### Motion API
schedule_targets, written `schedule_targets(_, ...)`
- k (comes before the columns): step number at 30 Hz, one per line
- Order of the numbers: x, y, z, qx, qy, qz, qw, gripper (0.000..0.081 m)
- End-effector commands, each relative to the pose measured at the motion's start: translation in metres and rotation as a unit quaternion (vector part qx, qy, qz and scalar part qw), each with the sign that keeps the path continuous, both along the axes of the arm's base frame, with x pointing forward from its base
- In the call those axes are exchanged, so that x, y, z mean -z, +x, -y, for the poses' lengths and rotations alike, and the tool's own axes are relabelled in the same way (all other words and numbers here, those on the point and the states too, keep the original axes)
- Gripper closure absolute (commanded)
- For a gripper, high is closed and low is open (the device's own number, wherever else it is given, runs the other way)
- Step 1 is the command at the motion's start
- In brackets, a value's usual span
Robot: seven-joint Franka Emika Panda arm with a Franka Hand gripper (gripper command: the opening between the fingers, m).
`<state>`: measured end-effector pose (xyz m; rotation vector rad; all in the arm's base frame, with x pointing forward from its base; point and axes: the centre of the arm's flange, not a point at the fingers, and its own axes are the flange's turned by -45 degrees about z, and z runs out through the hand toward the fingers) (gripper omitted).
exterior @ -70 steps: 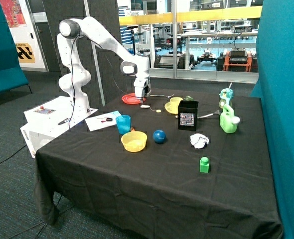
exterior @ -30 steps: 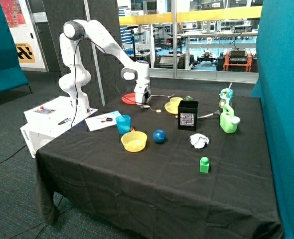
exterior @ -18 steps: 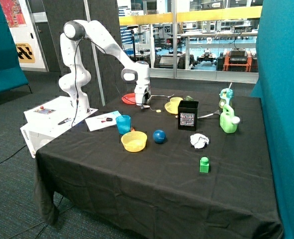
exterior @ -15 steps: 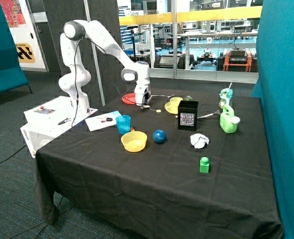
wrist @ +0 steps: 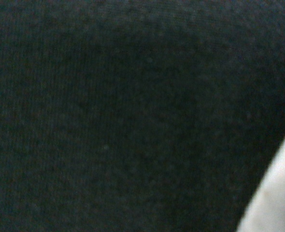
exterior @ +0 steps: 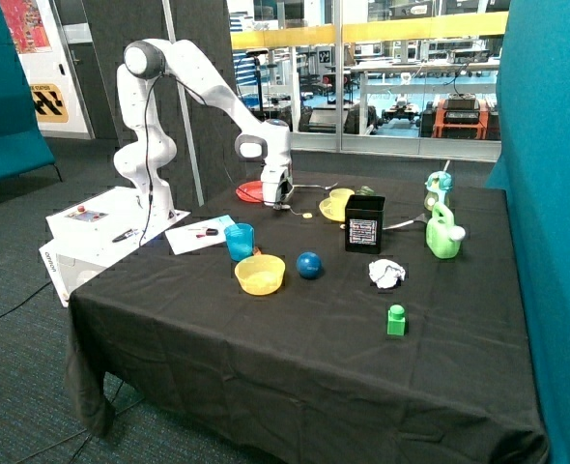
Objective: Prepare two cups of tea
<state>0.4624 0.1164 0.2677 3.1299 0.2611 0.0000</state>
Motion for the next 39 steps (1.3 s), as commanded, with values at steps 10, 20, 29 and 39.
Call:
schedule_targets(10, 0.000, -0.004, -0.007, -0.018, 0.00041, 0.0000, 0.9998, 0.0808)
schedule_targets(20, -0.023, 0.004, -0.007, -0.027, 0.00041, 0.0000, 0.9996, 0.0808)
schedule_targets(29, -0.052, 0.016, -0.003, -0.031, 0.00041, 0.0000, 0.9995, 0.0808)
schedule_targets(39, -0.099, 0.039, -0.002, -0.051, 0.00041, -0.0001, 0.9987, 0.0808)
